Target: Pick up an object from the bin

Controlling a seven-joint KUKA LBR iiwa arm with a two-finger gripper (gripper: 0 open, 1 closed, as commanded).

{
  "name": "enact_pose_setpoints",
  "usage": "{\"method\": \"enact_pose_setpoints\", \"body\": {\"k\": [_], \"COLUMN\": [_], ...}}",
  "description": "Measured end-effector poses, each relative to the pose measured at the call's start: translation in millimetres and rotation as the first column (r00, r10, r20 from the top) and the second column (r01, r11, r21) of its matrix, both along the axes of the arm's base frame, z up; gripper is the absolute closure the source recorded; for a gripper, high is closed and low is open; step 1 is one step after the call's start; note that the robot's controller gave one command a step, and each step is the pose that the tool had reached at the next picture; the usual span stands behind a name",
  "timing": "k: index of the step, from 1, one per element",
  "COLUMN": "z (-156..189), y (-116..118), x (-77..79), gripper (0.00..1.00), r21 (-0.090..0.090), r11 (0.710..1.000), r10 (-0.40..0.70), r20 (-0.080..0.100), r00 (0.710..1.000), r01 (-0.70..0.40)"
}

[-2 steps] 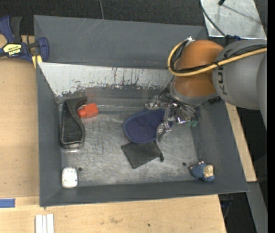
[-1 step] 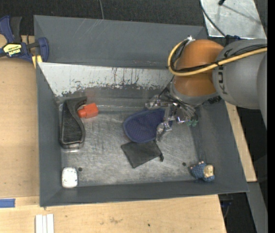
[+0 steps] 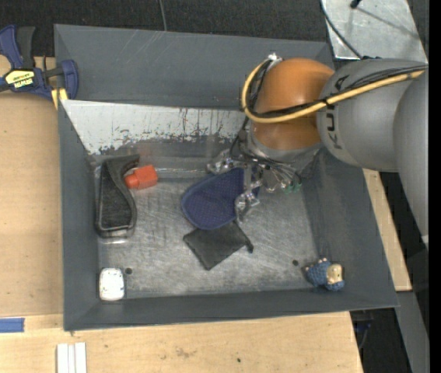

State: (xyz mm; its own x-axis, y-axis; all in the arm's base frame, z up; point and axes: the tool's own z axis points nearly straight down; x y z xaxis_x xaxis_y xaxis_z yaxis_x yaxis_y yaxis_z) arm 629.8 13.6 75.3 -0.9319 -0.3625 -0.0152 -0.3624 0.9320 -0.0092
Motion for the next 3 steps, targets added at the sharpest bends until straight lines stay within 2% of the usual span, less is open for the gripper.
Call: {"method": "enact_pose_setpoints", "body": {"k": [1, 2, 3], "z": [1, 60, 78], "y": [1, 0, 0], "x": [0.9, 3.6, 5.3], "gripper": [1.0, 1.0, 1.0], "r21": [0.003, 0.003, 0.003], "r11": [1.0, 1.0, 1.0], "r10": [-0.002, -0.004, -0.007], "r20": [0.002, -0.006, -0.01], "r00": [1.0, 1.0, 1.0], "r01": [0.002, 0.004, 0.007]}}
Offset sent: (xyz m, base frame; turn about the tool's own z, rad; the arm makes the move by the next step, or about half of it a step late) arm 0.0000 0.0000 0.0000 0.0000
